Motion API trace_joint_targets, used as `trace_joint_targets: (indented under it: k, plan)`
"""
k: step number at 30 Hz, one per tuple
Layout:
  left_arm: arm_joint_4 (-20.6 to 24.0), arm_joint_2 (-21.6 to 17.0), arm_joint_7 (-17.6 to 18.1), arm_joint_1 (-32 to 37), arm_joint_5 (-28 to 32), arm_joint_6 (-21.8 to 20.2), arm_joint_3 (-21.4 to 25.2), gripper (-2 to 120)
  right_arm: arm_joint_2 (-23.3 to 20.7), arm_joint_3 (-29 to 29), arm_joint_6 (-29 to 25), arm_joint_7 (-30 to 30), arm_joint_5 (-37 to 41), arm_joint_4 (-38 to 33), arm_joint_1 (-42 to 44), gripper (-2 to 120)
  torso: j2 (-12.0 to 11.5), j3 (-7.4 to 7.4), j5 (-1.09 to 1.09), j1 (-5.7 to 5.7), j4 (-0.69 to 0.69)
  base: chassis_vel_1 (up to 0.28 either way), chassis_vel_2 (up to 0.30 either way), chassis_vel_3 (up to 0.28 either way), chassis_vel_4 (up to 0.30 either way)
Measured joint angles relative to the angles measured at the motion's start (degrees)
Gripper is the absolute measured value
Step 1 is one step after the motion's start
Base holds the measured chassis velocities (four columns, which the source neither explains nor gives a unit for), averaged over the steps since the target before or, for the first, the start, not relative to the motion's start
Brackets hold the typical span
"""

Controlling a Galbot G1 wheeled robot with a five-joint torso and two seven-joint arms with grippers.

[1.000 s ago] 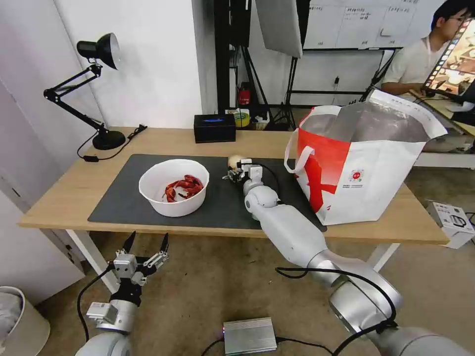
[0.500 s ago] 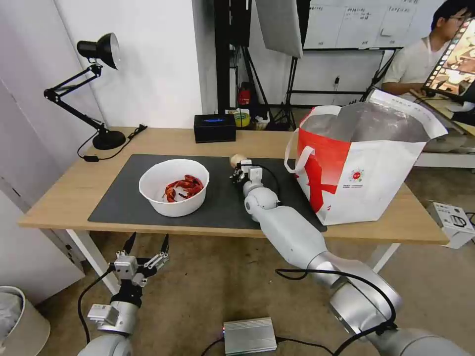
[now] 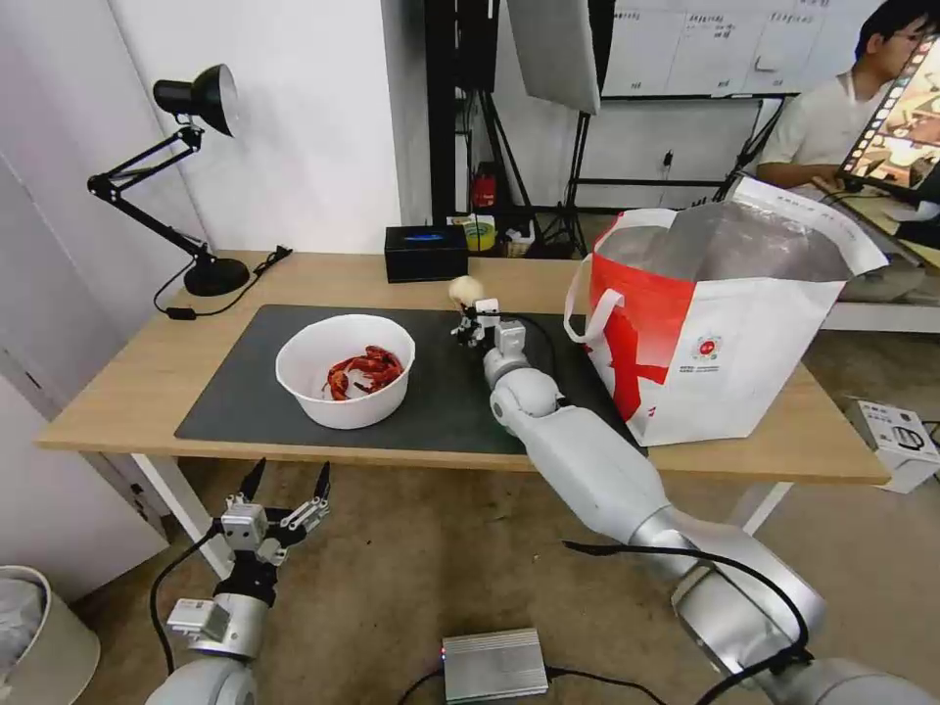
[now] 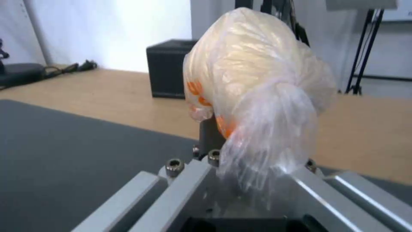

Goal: Pick up the trash from the table and place it into the takeout bag.

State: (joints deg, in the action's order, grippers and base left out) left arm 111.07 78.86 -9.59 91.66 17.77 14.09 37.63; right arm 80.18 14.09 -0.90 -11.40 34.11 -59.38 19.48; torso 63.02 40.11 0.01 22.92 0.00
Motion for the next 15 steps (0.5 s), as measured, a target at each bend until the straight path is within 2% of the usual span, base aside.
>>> trace_joint_targets:
  k: [2,5,6,15]
  plan:
    - [0.02,-0.04,-0.01,-0.02,0.03,0.00,-0.05,100,-3.54,0.76,-0.32,0.22,1.08,-4.37,1.44,0,0.00,0.00,0.00,0.00,0.00,0.000,0.000,0.000,0.000]
    - [0.03,-0.07,-0.01,-0.02,0.03,0.01,-0.05,100,-4.83,0.91,-0.61,0.67,1.32,-6.05,2.13,0,0.00,0.00,0.00,0.00,-0.02,0.000,0.000,0.000,0.000]
    - [0.03,-0.11,-0.01,-0.01,0.03,0.01,-0.15,100,-7.15,1.05,-1.18,1.34,1.66,-9.34,3.74,0,0.00,0.00,0.01,0.00,-0.01,0.000,0.000,0.000,0.000]
    - [0.02,-0.07,-0.01,0.13,-0.22,0.01,-0.59,100,-11.82,0.52,-1.50,2.04,1.48,-19.31,9.84,0,0.00,0.00,0.00,0.00,-0.01,0.000,0.000,0.000,0.000]
